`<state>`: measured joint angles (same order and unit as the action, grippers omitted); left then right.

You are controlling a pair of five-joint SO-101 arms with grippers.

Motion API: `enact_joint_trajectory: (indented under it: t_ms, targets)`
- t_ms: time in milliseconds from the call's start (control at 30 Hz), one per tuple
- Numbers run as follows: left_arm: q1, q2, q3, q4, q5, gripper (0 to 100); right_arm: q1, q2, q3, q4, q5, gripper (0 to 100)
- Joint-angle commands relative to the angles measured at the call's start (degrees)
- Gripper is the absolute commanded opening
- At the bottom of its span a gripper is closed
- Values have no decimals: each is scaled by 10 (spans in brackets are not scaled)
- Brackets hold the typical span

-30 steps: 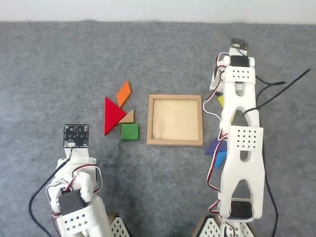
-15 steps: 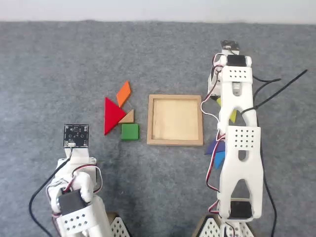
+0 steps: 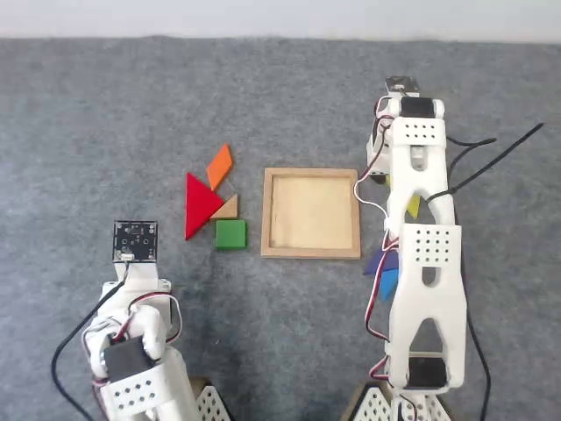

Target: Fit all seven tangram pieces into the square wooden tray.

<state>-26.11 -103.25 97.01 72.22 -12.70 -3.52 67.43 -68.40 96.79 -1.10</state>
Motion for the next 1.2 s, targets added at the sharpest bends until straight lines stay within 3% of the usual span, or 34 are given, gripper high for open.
enact_joint_trajectory:
  t_ms: [0,100,433,633,900,1033,1167]
  targets:
    - [-5,-11,-9,5,-5,13,-8,0,-23,7,5,328]
    - [-5,-11,-9,5,-5,13,-8,6,-24,2,3,258]
    - [-5,-11,-9,5,-5,13,-10,2,-24,7,4,257]
    - [-5,-11,-9,5,-5,13,-6,2,-75,22,9,125]
    - [-5,-11,-9,5,-5,13,-7,0,-119,51,39,123]
    - [-5,-11,-9,5,-5,13,-25,-25,-118,51,81,123]
    - [-5,-11,-9,5,-5,13,-74,-68,-118,53,169,123]
